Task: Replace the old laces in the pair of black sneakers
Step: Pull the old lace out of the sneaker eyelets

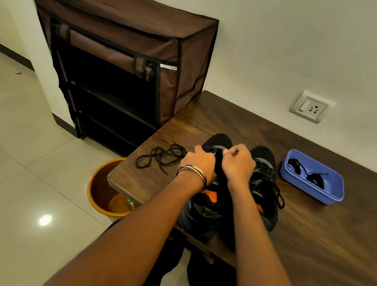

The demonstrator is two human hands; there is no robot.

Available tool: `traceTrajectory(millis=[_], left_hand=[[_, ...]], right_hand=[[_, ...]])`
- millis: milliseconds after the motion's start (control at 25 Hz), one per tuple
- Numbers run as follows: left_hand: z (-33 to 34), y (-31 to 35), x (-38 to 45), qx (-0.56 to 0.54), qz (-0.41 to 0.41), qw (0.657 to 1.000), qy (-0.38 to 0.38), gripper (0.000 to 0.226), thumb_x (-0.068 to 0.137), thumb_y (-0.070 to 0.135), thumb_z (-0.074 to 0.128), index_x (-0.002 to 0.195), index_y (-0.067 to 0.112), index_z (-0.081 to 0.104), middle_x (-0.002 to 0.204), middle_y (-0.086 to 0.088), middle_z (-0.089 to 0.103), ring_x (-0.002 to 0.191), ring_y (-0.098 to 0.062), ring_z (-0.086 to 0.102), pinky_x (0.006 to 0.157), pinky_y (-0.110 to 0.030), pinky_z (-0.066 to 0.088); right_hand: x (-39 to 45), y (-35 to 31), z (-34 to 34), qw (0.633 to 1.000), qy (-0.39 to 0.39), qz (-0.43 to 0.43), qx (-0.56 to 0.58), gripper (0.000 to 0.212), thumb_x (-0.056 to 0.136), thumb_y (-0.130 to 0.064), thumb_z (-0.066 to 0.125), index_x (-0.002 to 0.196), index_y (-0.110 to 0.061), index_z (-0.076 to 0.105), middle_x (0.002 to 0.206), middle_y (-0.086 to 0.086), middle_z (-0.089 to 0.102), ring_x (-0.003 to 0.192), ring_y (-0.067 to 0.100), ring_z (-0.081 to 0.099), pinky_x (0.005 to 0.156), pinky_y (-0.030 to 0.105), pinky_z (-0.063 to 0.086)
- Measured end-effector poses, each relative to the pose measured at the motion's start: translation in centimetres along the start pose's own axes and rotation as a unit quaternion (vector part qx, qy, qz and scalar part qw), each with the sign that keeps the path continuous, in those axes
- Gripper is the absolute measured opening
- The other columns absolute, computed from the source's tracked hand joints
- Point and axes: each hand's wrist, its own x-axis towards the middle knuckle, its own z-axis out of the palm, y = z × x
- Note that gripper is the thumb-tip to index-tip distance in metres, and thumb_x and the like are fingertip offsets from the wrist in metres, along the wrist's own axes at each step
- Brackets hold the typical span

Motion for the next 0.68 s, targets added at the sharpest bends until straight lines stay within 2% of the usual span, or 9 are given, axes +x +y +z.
traceTrajectory(millis=[80, 120, 160, 200, 280, 360, 440, 600, 680], left_hand=[[-0.1, -0.1, 0.1, 0.001, -0.001, 1.000, -0.004, 0.043, 0.092, 0.030, 0.056, 0.128, 0.007, 0.052, 0.134, -0.017, 0.038, 0.113, -0.043, 0.051, 0.090, -0.044, 0.047], [-0.1, -0.1, 0.2, -0.001, 0.001, 1.000, -0.005, 0.042, 0.092, 0.029, 0.056, 0.127, 0.007, 0.052, 0.133, -0.017, 0.038, 0.113, -0.043, 0.051, 0.089, -0.044, 0.047], [-0.2, -0.1, 0.1, -0.002, 0.003, 1.000, -0.005, 0.040, 0.092, 0.028, 0.056, 0.126, 0.007, 0.053, 0.132, -0.017, 0.039, 0.112, -0.043, 0.051, 0.088, -0.044, 0.048], [-0.2, -0.2, 0.1, -0.003, 0.006, 1.000, -0.006, 0.039, 0.092, 0.028, 0.056, 0.124, 0.006, 0.053, 0.132, -0.016, 0.038, 0.111, -0.043, 0.052, 0.088, -0.044, 0.048], [-0.3, -0.2, 0.1, -0.005, 0.008, 1.000, -0.008, 0.039, 0.091, 0.028, 0.056, 0.123, 0.006, 0.054, 0.132, -0.016, 0.038, 0.111, -0.043, 0.052, 0.087, -0.044, 0.047], [-0.4, -0.2, 0.0, -0.008, 0.008, 1.000, -0.012, 0.040, 0.091, 0.029, 0.057, 0.124, 0.007, 0.054, 0.133, -0.016, 0.037, 0.110, -0.043, 0.052, 0.087, -0.044, 0.047], [-0.4, -0.2, -0.1, -0.006, 0.006, 1.000, -0.015, 0.039, 0.091, 0.029, 0.057, 0.123, 0.007, 0.054, 0.134, -0.016, 0.036, 0.109, -0.043, 0.053, 0.084, -0.043, 0.046], [-0.5, 0.0, -0.4, -0.006, -0.006, 1.000, -0.016, 0.037, 0.091, 0.025, 0.057, 0.123, 0.006, 0.054, 0.136, -0.016, 0.032, 0.108, -0.043, 0.054, 0.080, -0.042, 0.044], [-0.4, 0.1, -0.4, -0.008, -0.012, 1.000, -0.017, 0.036, 0.092, 0.024, 0.057, 0.123, 0.005, 0.053, 0.138, -0.017, 0.031, 0.107, -0.043, 0.055, 0.078, -0.041, 0.044]], right_hand=[[0.4, -0.3, -0.9, 0.958, -0.008, 0.182, 0.219, 0.008, 0.095, -0.013, 0.052, 0.091, -0.009, 0.058, 0.082, 0.007, 0.061, 0.068, 0.021, 0.053, 0.056, 0.030, 0.037], [0.6, -0.3, -1.4, 0.940, -0.013, 0.224, 0.258, 0.010, 0.095, -0.012, 0.050, 0.094, -0.007, 0.059, 0.082, 0.009, 0.063, 0.062, 0.020, 0.051, 0.052, 0.029, 0.037], [0.7, -0.3, -1.6, 0.944, -0.016, 0.227, 0.239, 0.010, 0.094, -0.011, 0.051, 0.097, -0.005, 0.059, 0.087, 0.012, 0.065, 0.062, 0.020, 0.052, 0.052, 0.029, 0.039], [0.9, -0.2, -1.7, 0.965, -0.009, 0.192, 0.176, 0.011, 0.093, -0.011, 0.055, 0.101, -0.006, 0.058, 0.100, 0.015, 0.065, 0.069, 0.023, 0.055, 0.056, 0.032, 0.043], [1.1, -0.2, -1.7, 0.999, -0.006, 0.042, -0.028, 0.023, 0.092, -0.015, 0.063, 0.114, -0.011, 0.057, 0.127, 0.015, 0.053, 0.102, 0.031, 0.054, 0.082, 0.040, 0.048], [0.7, -0.5, -1.6, 0.976, -0.038, -0.097, -0.191, 0.027, 0.092, -0.021, 0.066, 0.118, -0.018, 0.062, 0.135, 0.010, 0.042, 0.125, 0.033, 0.038, 0.100, 0.047, 0.038], [0.3, -0.6, -0.9, 0.947, -0.061, -0.138, -0.282, 0.020, 0.092, -0.022, 0.064, 0.111, -0.019, 0.069, 0.135, 0.006, 0.042, 0.128, 0.033, 0.031, 0.103, 0.051, 0.032], [-0.6, -1.0, -0.3, 0.934, -0.044, -0.134, -0.328, 0.016, 0.094, -0.020, 0.056, 0.098, -0.012, 0.069, 0.129, 0.007, 0.050, 0.128, 0.033, 0.036, 0.102, 0.055, 0.030], [-0.2, -1.2, -0.8, 0.978, -0.043, -0.069, -0.190, 0.022, 0.095, -0.015, 0.051, 0.095, -0.007, 0.071, 0.113, 0.010, 0.058, 0.112, 0.031, 0.049, 0.094, 0.050, 0.038]])
